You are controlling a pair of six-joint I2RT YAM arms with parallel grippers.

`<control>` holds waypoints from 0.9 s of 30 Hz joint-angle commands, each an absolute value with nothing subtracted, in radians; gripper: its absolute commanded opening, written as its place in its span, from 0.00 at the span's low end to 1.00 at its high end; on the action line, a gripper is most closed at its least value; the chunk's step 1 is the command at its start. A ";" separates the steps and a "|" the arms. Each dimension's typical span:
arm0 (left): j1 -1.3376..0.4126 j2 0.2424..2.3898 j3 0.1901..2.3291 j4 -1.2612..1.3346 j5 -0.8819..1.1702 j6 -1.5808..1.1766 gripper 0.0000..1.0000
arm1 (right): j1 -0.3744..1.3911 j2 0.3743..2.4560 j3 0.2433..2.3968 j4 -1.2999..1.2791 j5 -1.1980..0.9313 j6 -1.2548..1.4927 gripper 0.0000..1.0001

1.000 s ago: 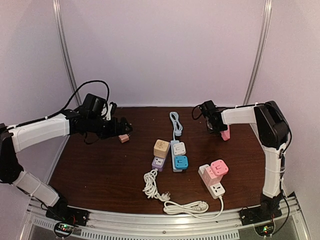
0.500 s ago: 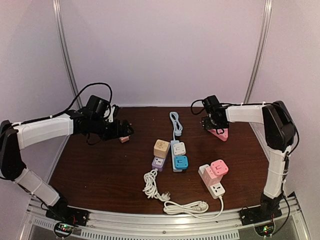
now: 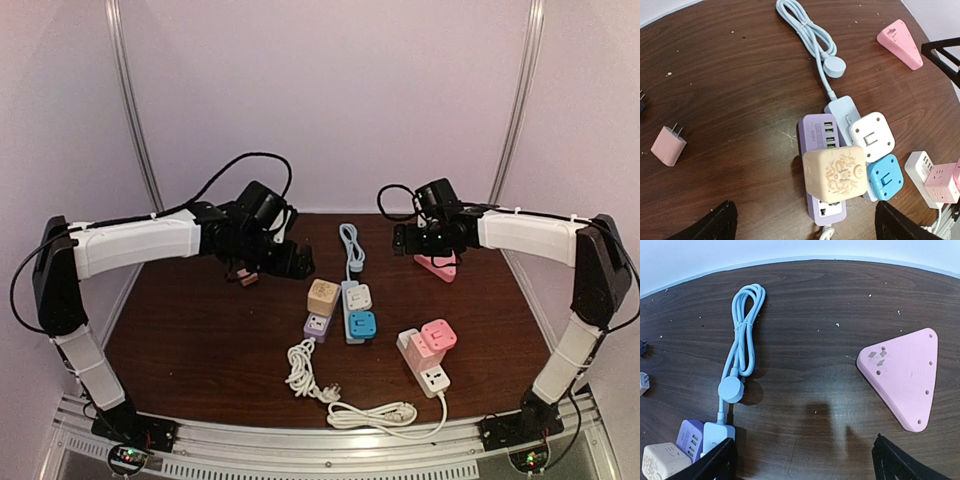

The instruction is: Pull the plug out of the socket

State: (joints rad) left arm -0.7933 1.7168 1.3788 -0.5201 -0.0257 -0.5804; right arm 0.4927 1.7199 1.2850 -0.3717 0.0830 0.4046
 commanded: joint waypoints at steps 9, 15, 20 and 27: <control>-0.954 1.966 1.676 -0.755 -0.183 -0.535 0.96 | 0.493 1.576 1.192 -0.368 0.013 0.449 0.95; -0.973 2.051 1.770 -0.815 -0.194 -0.526 0.91 | 0.497 1.556 1.186 -0.351 0.003 0.466 0.95; -0.973 2.125 1.849 -0.882 -0.222 -0.512 0.83 | 0.507 1.549 1.184 -0.345 0.002 0.481 0.95; -0.972 2.203 1.916 -0.923 -0.232 -0.506 0.76 | 0.523 1.553 1.180 -0.333 -0.023 0.495 0.95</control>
